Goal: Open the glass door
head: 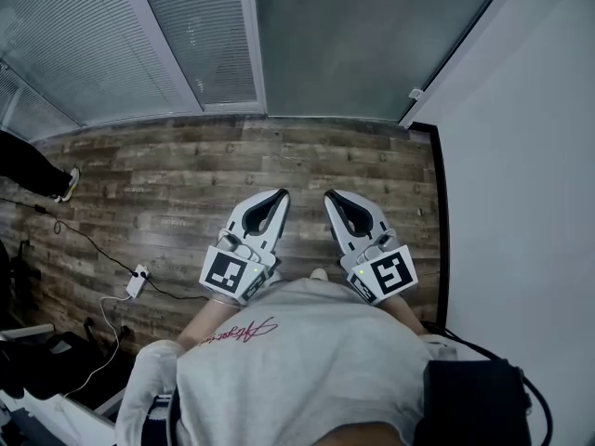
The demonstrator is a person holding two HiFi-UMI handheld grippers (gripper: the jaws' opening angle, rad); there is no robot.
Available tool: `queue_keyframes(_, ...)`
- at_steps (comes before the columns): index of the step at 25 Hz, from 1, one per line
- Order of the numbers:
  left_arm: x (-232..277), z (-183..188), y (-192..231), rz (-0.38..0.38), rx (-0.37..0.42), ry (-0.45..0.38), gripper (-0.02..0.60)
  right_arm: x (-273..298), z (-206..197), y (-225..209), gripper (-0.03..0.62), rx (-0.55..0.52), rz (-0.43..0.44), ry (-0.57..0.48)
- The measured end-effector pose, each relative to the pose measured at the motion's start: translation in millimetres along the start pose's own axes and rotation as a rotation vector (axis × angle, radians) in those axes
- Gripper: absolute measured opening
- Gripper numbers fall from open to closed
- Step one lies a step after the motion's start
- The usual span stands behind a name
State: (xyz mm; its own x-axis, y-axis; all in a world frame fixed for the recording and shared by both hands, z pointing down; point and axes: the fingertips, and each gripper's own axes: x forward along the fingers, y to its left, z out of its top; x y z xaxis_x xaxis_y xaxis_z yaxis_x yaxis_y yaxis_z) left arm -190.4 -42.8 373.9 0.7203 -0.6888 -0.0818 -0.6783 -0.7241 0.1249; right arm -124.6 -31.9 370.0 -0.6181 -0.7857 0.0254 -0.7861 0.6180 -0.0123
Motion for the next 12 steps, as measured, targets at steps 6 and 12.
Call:
queue_keyframes(6, -10, 0, 21, 0.004, -0.01, 0.006, 0.017, 20, 0, 9, 0.023, -0.011, -0.017, -0.014)
queue_keyframes(12, -19, -3, 45, -0.006, 0.0, 0.021, 0.017, 49, -8, 22, 0.023, -0.005, -0.007, -0.01)
